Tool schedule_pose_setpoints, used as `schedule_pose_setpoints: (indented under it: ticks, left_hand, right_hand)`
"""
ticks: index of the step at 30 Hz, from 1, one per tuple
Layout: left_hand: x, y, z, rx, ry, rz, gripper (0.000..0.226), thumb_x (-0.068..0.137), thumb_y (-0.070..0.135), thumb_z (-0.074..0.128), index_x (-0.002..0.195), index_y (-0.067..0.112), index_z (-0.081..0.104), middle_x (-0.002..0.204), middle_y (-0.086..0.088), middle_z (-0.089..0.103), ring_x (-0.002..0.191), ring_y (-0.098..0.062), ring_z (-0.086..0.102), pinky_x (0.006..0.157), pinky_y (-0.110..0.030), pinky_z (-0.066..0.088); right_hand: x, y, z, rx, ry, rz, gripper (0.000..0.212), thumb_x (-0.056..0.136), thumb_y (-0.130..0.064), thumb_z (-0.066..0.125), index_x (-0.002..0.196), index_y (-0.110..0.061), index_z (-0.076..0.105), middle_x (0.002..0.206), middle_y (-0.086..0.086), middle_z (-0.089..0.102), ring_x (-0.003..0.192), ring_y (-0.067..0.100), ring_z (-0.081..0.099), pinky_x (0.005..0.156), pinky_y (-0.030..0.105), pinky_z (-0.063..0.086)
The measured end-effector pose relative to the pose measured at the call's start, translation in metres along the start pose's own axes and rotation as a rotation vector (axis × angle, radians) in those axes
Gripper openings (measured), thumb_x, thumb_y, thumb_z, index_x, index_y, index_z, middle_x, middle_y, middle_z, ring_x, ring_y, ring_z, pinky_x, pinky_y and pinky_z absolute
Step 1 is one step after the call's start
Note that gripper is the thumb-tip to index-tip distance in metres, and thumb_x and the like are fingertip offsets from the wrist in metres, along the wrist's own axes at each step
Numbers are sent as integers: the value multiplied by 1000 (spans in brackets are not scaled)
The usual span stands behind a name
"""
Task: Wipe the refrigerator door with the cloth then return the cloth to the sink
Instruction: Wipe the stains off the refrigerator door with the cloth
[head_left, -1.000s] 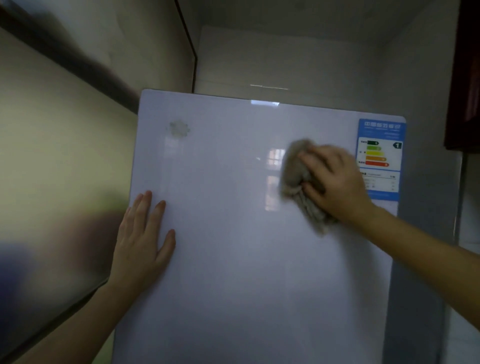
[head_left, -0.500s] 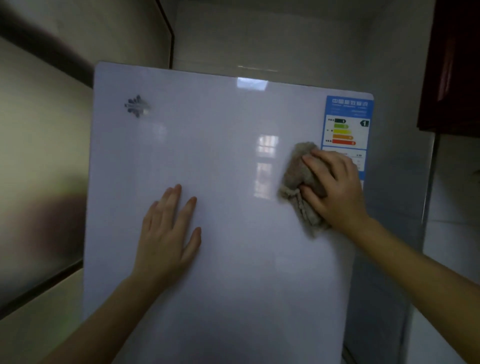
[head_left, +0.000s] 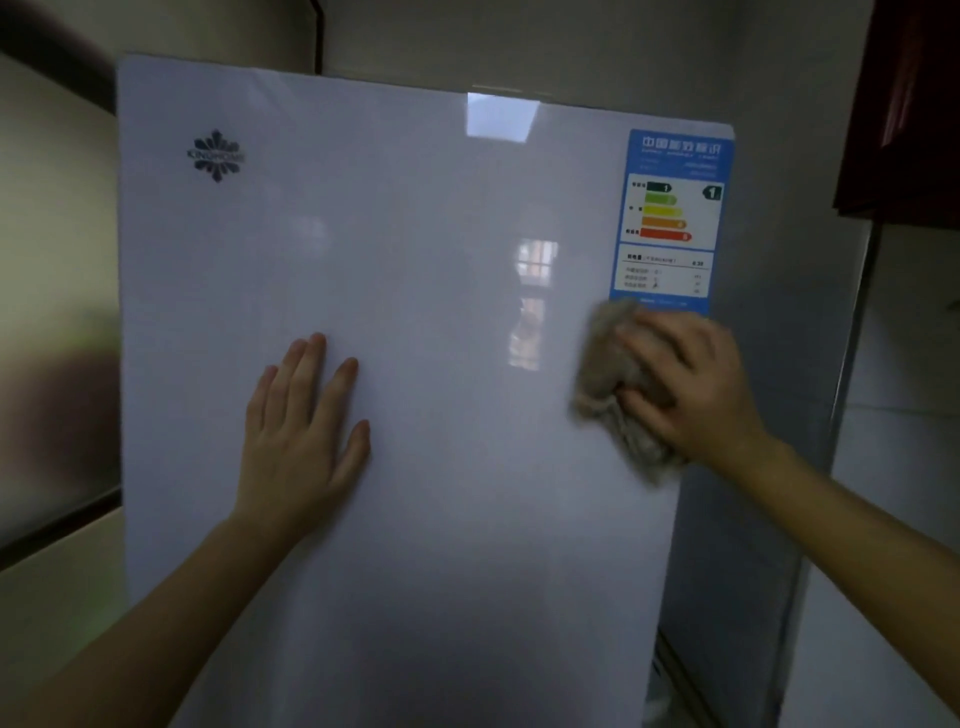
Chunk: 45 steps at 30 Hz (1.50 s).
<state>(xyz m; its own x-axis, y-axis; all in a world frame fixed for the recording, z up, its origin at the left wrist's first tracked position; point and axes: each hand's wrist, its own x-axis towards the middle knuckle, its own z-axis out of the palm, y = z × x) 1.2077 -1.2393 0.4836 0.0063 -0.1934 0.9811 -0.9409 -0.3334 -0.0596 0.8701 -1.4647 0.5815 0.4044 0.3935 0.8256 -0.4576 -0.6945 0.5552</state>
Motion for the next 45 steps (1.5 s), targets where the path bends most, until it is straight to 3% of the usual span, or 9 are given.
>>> schedule_pose_setpoints:
  ticks: [6, 13, 15, 20, 25, 33, 35, 42, 45]
  left_hand:
    - [-1, 1, 2, 1, 20, -1, 63, 96, 40, 43, 150, 7, 43, 163, -21, 29, 151, -38, 26, 124, -51, 17]
    - [-1, 0, 1, 1, 13, 1, 63, 97, 40, 42, 150, 7, 43, 163, -21, 28, 151, -39, 26, 124, -51, 16]
    - [-1, 0, 2, -2, 2, -1, 64, 97, 41, 41, 151, 7, 42, 163, -22, 28, 151, -39, 25, 124, -51, 17]
    - [-2, 1, 1, -4, 3, -12, 65, 97, 43, 39, 151, 7, 42, 163, -21, 28, 151, -39, 26, 123, -53, 19]
    - [-2, 0, 2, -3, 19, -14, 64, 97, 43, 40, 150, 8, 44, 163, -21, 29, 151, -38, 27, 124, -52, 19]
    - [-3, -5, 3, 5, -17, -1, 63, 99, 44, 39, 154, 11, 38, 165, -19, 25, 153, -35, 23, 125, -51, 18]
    - [-3, -8, 3, 13, -11, 20, 63, 99, 45, 39, 153, 12, 38, 165, -19, 26, 153, -35, 24, 124, -52, 21]
    - [-4, -10, 7, 24, 28, 33, 61, 100, 41, 42, 153, 11, 39, 164, -19, 27, 153, -35, 24, 124, -51, 21]
    - [-4, -10, 6, 19, 33, 35, 60, 100, 41, 42, 153, 12, 39, 164, -19, 27, 153, -34, 25, 124, -50, 20]
  right_hand:
    - [-15, -6, 1, -15, 29, 121, 54, 94, -37, 65, 140, -10, 56, 142, 15, 52, 123, 39, 51, 103, 49, 41]
    - [-95, -65, 4, 91, -201, -400, 39, 102, -41, 57, 133, -20, 68, 132, 9, 69, 122, 27, 57, 95, 40, 44]
    - [-87, -54, 4, 61, -181, -326, 42, 102, -43, 57, 136, -19, 63, 134, 11, 67, 122, 30, 56, 95, 42, 44]
    - [-15, -7, -7, 38, 31, 217, 56, 92, -39, 66, 139, -12, 56, 141, 14, 51, 124, 33, 47, 104, 45, 39]
    - [0, -20, -2, 52, 71, 285, 56, 88, -32, 70, 138, -9, 59, 141, 14, 51, 124, 33, 47, 106, 46, 40]
    - [-79, -126, 34, 197, -227, -517, 29, 101, -30, 64, 128, -21, 70, 135, 9, 66, 119, 29, 61, 93, 38, 50]
    - [-67, -121, 38, 185, -239, -579, 27, 102, -31, 62, 126, -21, 71, 135, 9, 66, 119, 30, 62, 92, 38, 50]
    - [64, -52, 28, 116, 47, 156, 58, 88, -31, 75, 139, -12, 57, 139, 16, 55, 122, 36, 52, 103, 45, 41]
    - [70, -58, 27, 118, 73, 216, 57, 87, -29, 74, 139, -12, 58, 139, 15, 55, 122, 35, 50, 104, 42, 38]
